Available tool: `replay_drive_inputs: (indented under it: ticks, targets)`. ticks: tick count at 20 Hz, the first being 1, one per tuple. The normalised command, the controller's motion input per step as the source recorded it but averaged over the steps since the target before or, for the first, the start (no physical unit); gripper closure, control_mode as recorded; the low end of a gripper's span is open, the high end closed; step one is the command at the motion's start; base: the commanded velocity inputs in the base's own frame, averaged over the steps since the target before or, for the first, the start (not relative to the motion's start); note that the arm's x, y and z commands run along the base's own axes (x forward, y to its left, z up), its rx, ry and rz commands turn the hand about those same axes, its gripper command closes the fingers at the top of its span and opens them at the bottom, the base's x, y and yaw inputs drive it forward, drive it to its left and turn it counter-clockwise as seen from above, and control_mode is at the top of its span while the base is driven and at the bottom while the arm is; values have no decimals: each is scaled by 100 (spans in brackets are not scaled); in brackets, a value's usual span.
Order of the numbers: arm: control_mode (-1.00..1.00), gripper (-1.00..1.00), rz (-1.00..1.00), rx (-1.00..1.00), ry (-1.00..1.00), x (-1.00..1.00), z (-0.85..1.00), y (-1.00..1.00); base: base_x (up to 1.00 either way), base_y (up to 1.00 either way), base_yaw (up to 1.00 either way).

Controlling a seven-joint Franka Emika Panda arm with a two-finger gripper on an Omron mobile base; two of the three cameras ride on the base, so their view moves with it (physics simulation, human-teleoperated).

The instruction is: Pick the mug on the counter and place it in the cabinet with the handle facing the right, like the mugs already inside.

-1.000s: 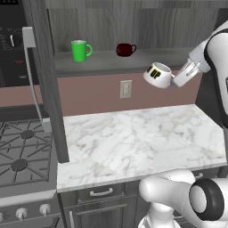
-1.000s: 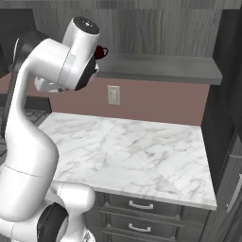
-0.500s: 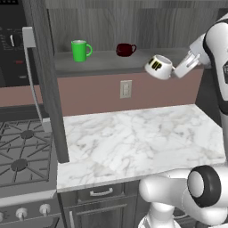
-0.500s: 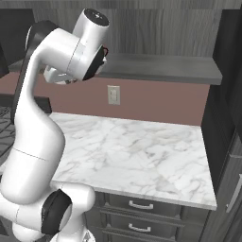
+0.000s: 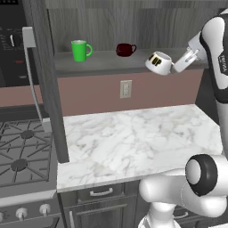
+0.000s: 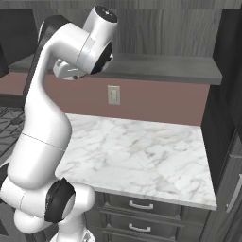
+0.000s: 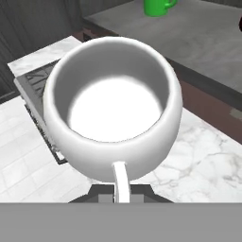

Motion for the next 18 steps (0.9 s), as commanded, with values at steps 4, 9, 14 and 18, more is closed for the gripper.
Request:
replay_drive_inputs:
  ticks: [4, 9, 14, 18]
  targets:
    - [-100, 100, 0, 0, -3, 28, 0, -4, 0, 0, 0]
    - [-100, 100, 0, 0, -2, 37, 0, -3, 0, 0, 0]
    - [-100, 100, 0, 0, -1, 40, 0, -1, 0, 0, 0]
    - [-100, 100, 0, 0, -3, 31, 0, 0, 0, 0, 0]
